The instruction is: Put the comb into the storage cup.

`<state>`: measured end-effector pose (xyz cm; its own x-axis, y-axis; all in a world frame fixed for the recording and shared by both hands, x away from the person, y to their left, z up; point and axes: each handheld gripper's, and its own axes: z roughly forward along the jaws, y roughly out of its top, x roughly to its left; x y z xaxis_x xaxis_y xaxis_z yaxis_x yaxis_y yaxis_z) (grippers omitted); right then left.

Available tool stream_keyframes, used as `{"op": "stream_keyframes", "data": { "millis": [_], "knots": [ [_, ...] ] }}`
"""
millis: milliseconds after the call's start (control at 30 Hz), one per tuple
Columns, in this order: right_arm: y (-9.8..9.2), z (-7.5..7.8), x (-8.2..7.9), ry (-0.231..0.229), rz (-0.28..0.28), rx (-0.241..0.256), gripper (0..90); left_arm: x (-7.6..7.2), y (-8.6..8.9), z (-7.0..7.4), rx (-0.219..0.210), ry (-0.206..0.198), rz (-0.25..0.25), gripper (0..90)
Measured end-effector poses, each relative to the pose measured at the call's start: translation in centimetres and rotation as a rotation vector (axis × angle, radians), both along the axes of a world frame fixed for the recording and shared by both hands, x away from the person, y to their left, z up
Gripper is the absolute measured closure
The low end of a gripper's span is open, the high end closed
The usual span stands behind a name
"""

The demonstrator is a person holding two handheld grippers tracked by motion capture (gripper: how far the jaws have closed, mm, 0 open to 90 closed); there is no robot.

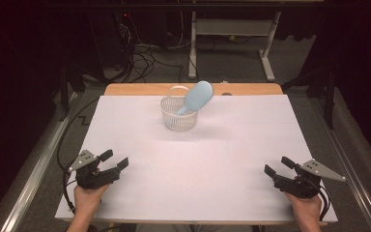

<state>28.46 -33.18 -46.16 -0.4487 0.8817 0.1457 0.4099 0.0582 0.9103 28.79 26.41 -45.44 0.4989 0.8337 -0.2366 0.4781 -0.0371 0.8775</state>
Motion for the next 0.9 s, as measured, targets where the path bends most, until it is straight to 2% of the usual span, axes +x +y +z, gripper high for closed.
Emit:
{"op": "stream_keyframes", "data": {
  "millis": [167, 267, 367, 567, 900],
  "knots": [
    [-0.20, -0.11, -0.65, -0.003, 0.000, 0.025, 21.1, -0.05, 0.07, 0.02, -0.003, 0.000, 0.004, 23.6],
    [-0.27, -0.07, -0.97, -0.016, -0.009, 0.007, 21.1, -0.04, 0.04, 0.01, 0.000, 0.001, 0.004, 23.6],
    [-0.44, -0.12, -1.02, -0.014, -0.018, 0.013, 21.1, -0.10, -0.14, 0.02, 0.007, 0.000, -0.004, 23.6],
    [-0.27, -0.12, -1.02, -0.017, -0.012, -0.006, 20.9, -0.02, -0.26, -0.06, 0.005, 0.005, -0.008, 23.6],
    [-0.27, -0.11, -0.98, -0.021, -0.015, -0.004, 20.8, 0.00, -0.20, -0.12, -0.006, 0.010, -0.008, 23.6]
  ]
}}
